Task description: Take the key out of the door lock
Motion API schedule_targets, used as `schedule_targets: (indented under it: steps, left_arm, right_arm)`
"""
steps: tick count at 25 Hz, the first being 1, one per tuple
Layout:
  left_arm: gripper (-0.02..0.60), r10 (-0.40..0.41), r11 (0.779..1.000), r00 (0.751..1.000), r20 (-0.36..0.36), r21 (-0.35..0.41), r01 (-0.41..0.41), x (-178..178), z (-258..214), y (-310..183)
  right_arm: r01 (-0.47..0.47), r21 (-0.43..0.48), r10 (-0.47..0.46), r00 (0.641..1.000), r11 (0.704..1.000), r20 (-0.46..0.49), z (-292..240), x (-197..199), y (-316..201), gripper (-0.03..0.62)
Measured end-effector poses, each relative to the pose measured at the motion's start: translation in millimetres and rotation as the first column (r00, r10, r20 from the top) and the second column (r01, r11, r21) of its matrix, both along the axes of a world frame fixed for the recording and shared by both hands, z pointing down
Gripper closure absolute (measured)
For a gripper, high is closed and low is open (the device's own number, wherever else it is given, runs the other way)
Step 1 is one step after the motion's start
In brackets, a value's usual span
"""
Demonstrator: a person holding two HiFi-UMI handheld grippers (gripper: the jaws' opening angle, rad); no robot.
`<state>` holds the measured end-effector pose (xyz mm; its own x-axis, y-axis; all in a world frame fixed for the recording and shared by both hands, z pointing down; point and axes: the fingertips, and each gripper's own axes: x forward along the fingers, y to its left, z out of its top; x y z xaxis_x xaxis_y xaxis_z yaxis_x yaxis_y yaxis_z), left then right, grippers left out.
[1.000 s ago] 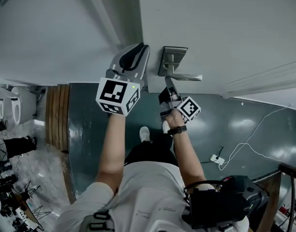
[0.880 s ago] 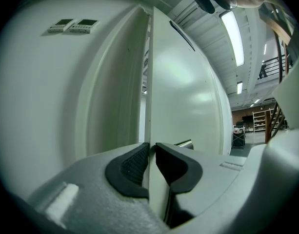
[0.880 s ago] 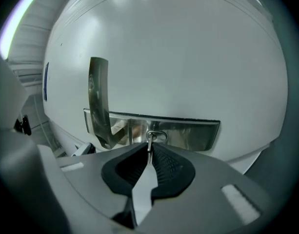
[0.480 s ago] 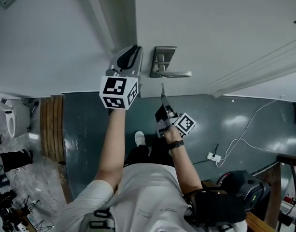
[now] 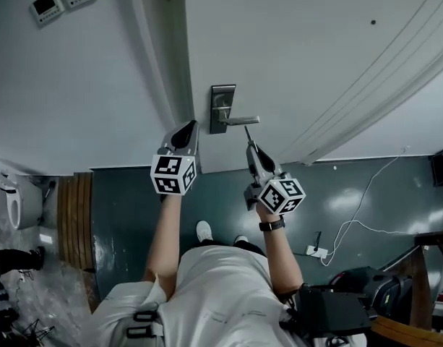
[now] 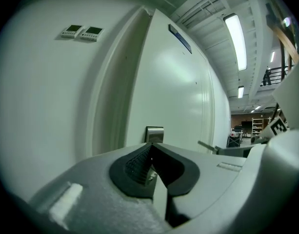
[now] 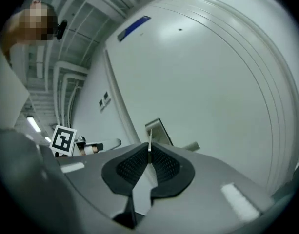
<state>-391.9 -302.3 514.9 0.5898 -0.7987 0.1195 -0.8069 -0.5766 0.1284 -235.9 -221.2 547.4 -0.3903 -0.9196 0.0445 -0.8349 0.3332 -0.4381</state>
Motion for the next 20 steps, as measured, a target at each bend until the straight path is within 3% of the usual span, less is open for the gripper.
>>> schedule_targets:
  steps: [6, 12, 17, 20]
  left_arm:
    - [0.580, -0.005, 0.999, 1.000, -0.016, 0.032, 0.005, 36.2, -23.8, 63.3]
    - [0.580, -0.085, 0.992, 0.996, 0.019, 0.094, 0.083, 67.5, -42.5, 125.8]
    - [0.580, -0.130, 0.987, 0.990, 0.049, 0.101, 0.125, 53.3, -47.7, 144.0]
    - [0.580, -0.114, 0.987, 0.993, 0.035, 0.119, 0.109, 50.5, -52.4, 139.1]
  right_arm:
    - [0.026, 0.117, -0.012, 0.994, 0.993, -0.112, -71.2, 12.9, 21.4, 0.565]
    - [0.127, 0.166, -0.094, 0.977, 0.978, -0.191, -79.6, 20.4, 59.9, 0.565]
    - [0.175, 0.180, -0.138, 0.970, 0.968, -0.201, -86.5, 0.2, 66.5, 0.565]
    - [0.200, 0.226, -0.143, 0.959, 0.954, -0.244, -105.0, -13.5, 66.0, 0.565]
